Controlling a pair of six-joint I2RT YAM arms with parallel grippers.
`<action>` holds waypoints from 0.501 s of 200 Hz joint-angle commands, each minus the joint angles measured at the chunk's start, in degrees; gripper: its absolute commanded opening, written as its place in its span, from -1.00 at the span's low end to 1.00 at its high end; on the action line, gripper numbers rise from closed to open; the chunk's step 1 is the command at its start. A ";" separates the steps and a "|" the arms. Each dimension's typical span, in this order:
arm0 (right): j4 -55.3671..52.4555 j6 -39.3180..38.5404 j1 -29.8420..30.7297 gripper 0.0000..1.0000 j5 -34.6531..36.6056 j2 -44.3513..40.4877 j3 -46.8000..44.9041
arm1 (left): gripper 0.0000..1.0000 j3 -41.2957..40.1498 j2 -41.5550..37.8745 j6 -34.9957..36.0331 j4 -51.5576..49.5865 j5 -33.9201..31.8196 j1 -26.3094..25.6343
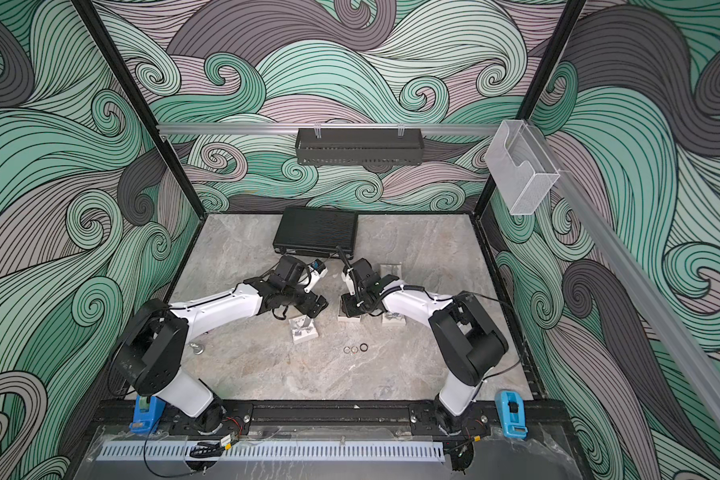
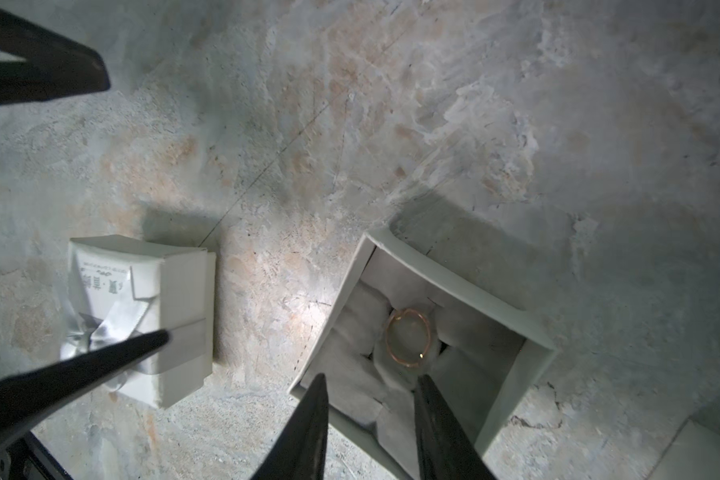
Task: Take the rings out of the lift-off lid box
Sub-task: Take out the ring from the jewelry box.
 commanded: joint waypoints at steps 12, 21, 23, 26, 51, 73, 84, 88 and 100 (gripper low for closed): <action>0.04 -0.55 0.01 -0.20 0.91 1.60 2.50 | 0.83 0.13 -1.24 0.67 -1.02 0.07 0.38; -0.28 -0.69 0.03 -0.20 1.39 2.11 2.90 | 0.83 0.08 -1.31 0.67 -0.95 0.07 0.38; -0.32 -0.70 0.08 -0.20 1.45 2.22 2.97 | 0.83 0.09 -1.32 0.67 -0.97 0.07 0.38; -0.40 -0.75 0.02 -0.21 1.60 2.37 3.08 | 0.83 0.02 -1.28 0.67 -0.95 0.07 0.38; -0.67 -0.97 0.10 -0.23 2.49 3.19 3.81 | 0.83 -0.08 -1.42 0.67 -0.95 -0.02 0.38; -1.20 -1.15 0.10 -0.24 3.40 3.88 4.19 | 0.83 0.00 -1.43 0.76 -1.04 0.01 0.38; -1.37 -1.16 0.10 -0.25 3.73 4.14 4.34 | 0.83 0.03 -1.50 0.80 -1.04 -0.02 0.36; -1.34 -1.25 0.10 -0.24 3.69 4.23 4.28 | 0.83 -0.05 -1.44 0.84 -1.11 -0.02 0.38; -1.47 -1.24 0.10 -0.24 3.76 4.50 4.28 | 0.83 0.00 -1.50 0.85 -1.13 -0.06 0.38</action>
